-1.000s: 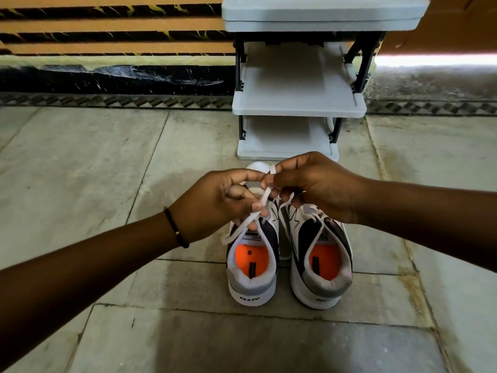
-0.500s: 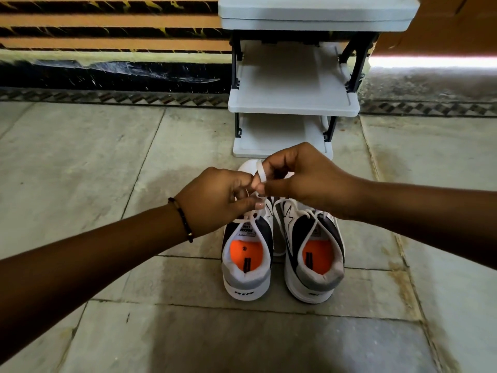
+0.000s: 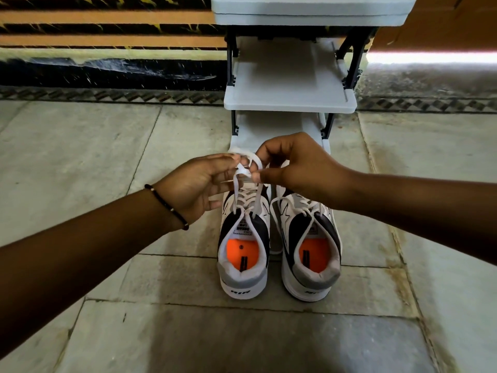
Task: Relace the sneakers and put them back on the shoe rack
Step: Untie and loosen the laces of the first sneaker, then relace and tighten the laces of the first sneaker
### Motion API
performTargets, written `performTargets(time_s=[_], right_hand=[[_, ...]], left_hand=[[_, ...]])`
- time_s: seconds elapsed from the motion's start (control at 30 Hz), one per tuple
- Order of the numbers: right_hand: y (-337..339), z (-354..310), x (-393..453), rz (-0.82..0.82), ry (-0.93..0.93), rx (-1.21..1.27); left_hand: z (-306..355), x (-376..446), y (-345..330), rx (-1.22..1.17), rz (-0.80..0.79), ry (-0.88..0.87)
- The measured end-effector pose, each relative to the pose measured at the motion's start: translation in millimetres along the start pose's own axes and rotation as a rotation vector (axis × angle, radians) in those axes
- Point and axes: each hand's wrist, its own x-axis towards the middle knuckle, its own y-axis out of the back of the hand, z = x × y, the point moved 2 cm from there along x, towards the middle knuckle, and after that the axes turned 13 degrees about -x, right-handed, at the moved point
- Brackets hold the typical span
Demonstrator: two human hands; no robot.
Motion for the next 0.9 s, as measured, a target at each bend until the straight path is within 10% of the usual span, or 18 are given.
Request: performTargets(time_s=[0.17,0.53,0.7,0.9], right_hand=[[2.4,5.5,2.9,0.023,-0.115,0.289],[12.1,46.8,1.9,0.034,-0.323,-0.179],[19.3,42.7,19.1,0.043,-0.166,-0.737],[-22.0,36.5,26.5,-0.176,0.019,-0.871]], left_hand=[[3.5,-0.6,3.0,-0.233,0.120,0.010],[-5.3,16.1,54.5,-0.187,0.294,0.083],[-13.4,29.3,62.5,0.345,0.400,0.141],[-33.2,41.5,29.0,0.825,0.072,-0.122]])
